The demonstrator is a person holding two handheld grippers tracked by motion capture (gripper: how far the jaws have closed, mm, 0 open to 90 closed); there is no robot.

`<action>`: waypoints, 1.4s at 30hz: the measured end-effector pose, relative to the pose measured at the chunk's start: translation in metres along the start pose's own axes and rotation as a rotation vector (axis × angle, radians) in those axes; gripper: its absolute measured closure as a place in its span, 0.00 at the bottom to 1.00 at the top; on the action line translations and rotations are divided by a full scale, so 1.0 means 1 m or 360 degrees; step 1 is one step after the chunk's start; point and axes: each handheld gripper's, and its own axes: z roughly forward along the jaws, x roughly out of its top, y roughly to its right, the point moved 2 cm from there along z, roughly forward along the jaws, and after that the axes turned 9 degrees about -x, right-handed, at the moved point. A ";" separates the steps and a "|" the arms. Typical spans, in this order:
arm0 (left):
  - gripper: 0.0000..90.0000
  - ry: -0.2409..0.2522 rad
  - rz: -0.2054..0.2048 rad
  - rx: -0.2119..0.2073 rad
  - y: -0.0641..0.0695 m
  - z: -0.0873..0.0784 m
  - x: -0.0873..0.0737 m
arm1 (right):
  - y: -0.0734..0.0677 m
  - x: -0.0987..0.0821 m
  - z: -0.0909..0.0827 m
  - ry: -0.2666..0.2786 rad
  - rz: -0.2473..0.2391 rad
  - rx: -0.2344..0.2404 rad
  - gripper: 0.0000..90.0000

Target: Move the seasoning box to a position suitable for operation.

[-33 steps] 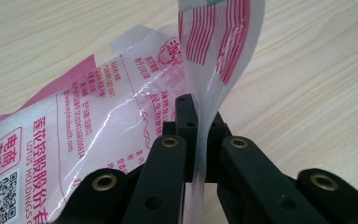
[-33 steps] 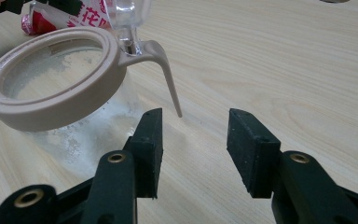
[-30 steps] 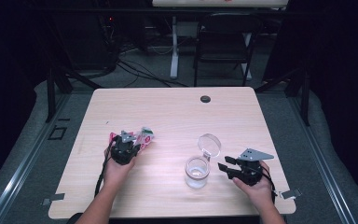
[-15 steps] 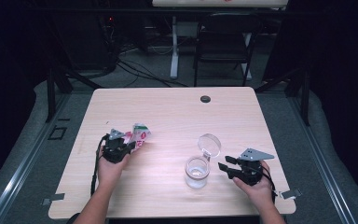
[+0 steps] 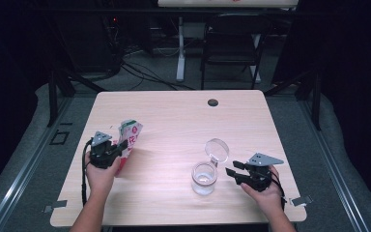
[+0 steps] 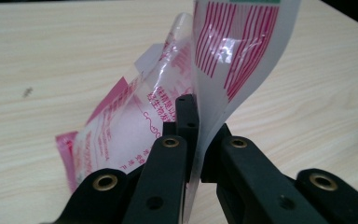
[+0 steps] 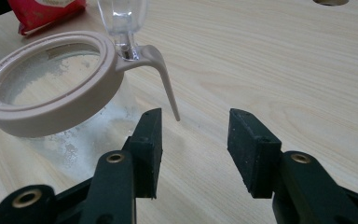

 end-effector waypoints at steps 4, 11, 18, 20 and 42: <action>1.00 0.0040 0.0014 0.0051 -0.004 -0.011 0.005 | 0.000 0.000 0.000 0.0001 0.0000 -0.0002 0.61; 1.00 0.0157 -0.0020 0.0139 -0.016 -0.030 0.009 | 0.000 0.000 0.000 0.0006 0.0003 -0.0011 0.62; 1.00 0.0210 -0.0078 0.0161 -0.028 -0.044 0.012 | 0.001 0.000 -0.001 0.0019 0.0013 -0.0015 0.62; 1.00 0.0199 -0.0059 0.0174 -0.028 -0.046 0.013 | 0.001 0.000 -0.001 0.0016 0.0022 -0.0005 0.62; 1.00 0.0133 0.0165 -0.0133 0.038 -0.033 0.027 | 0.000 0.001 -0.001 0.0021 0.0014 0.0002 0.63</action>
